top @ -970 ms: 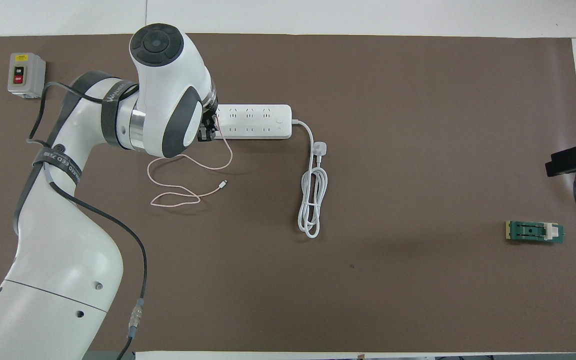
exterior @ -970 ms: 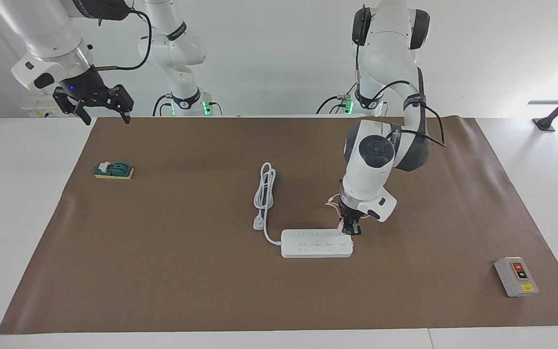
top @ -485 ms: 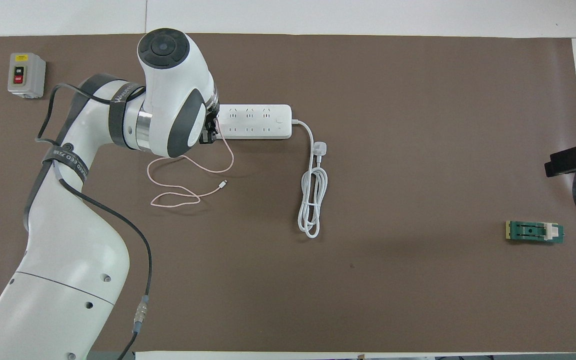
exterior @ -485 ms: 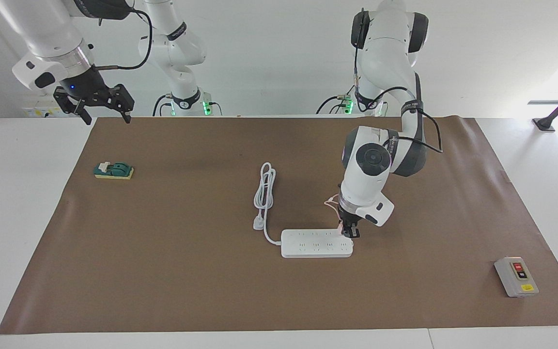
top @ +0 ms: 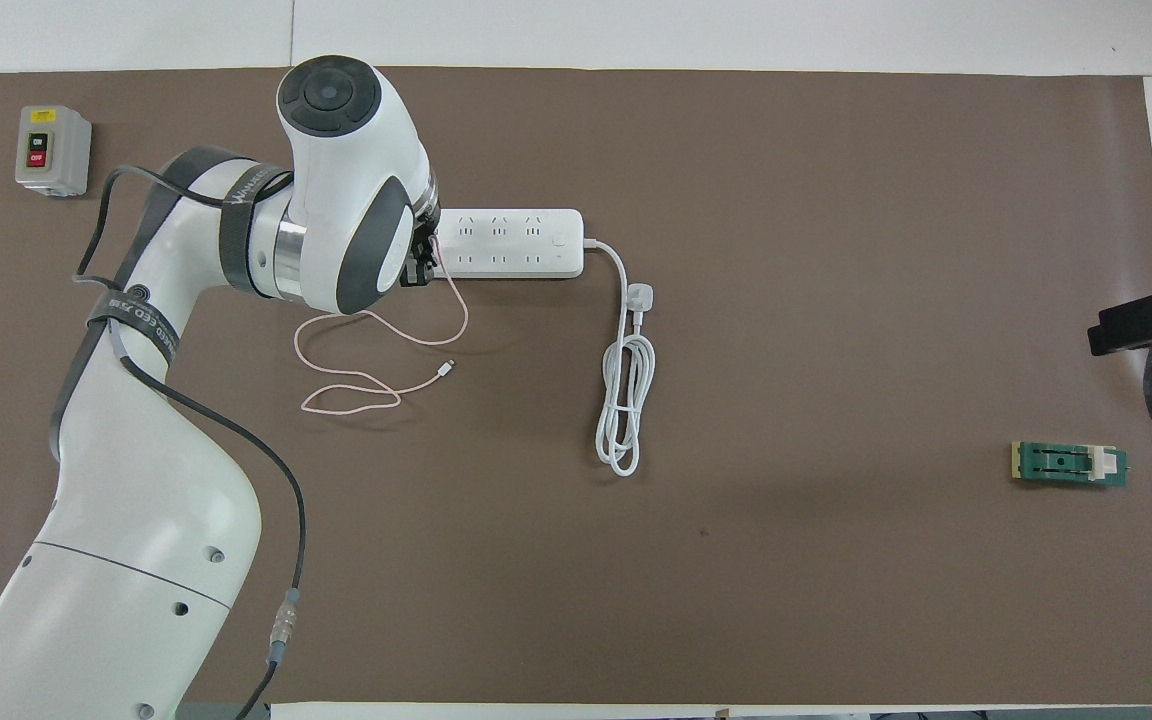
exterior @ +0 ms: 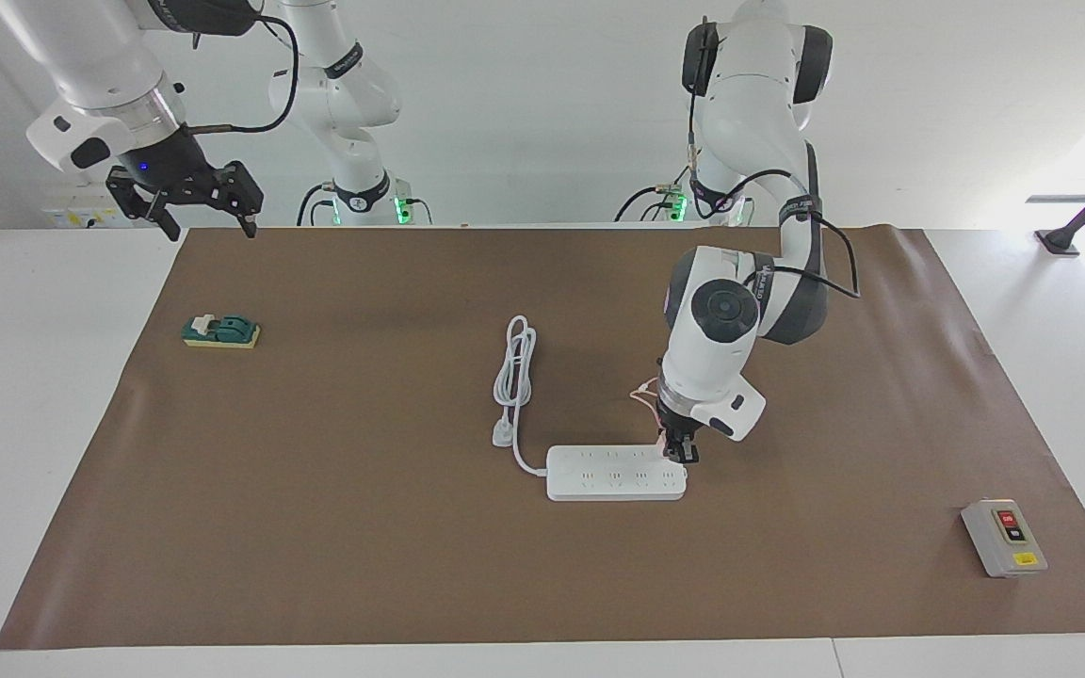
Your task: Plug charger into power strip
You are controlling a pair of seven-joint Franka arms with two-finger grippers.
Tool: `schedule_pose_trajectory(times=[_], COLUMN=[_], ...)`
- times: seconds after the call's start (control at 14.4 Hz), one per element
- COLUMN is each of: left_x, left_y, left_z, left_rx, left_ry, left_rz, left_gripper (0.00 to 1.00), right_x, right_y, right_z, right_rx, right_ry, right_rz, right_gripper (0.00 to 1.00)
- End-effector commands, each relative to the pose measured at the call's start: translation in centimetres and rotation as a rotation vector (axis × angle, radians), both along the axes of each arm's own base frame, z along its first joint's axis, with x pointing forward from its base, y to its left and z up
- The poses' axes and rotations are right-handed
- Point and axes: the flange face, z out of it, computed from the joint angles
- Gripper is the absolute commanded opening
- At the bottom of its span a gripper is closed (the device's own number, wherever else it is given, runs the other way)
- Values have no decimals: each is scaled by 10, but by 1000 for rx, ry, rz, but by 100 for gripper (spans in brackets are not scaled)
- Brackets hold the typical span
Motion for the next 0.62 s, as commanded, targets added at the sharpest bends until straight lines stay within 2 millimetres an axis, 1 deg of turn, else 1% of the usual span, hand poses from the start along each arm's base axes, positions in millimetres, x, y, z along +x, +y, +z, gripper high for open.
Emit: schedule_pose_trajectory(times=[0.0,0.55], left_x=[6,5], left_y=[-6,-8], left_z=[-6,-11], left_rx=[20,24], left_ry=[-14,0], left_rz=[-14,-30], left_gripper=[0,0], right_x=[-8,-8], right_y=[-3,-3], right_z=[0,0], right_rx=[20,20], right_ry=[0,0], right_rz=[8,8], right_gripper=[100,100])
